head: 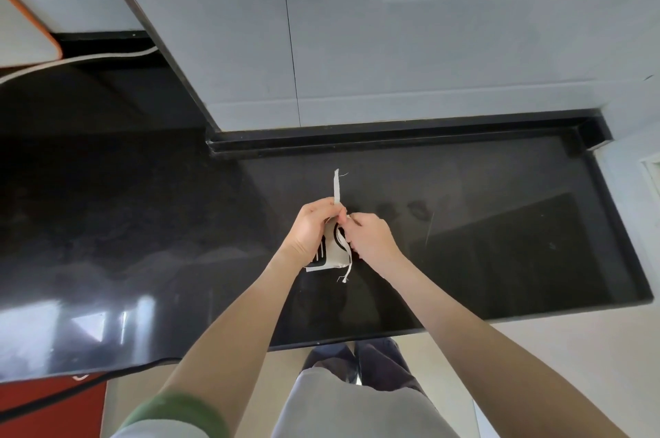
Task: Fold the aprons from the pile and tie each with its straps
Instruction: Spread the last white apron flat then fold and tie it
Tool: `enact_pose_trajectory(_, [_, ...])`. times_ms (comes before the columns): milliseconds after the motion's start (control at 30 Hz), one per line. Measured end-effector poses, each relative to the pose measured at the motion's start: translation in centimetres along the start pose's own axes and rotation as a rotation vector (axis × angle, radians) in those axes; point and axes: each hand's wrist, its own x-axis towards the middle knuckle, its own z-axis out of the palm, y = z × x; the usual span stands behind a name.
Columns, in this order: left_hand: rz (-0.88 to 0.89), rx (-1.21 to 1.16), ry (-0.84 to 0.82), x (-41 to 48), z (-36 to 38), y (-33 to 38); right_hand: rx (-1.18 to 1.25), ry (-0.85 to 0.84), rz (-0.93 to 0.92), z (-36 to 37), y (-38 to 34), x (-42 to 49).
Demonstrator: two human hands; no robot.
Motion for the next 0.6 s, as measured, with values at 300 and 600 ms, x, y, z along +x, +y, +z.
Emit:
enact_pose_trajectory(300, [-0.018, 0.054, -0.032, 0.4, -0.3, -0.5, 0.736, -0.152, 0.26, -0.9, -1.3, -0.4])
enact_pose_trajectory(600, [-0.007, -0.031, -0.033, 0.3, -0.2, -0.1, 0.396, -0.243, 0.016, -2.1, -0.2, -0.5])
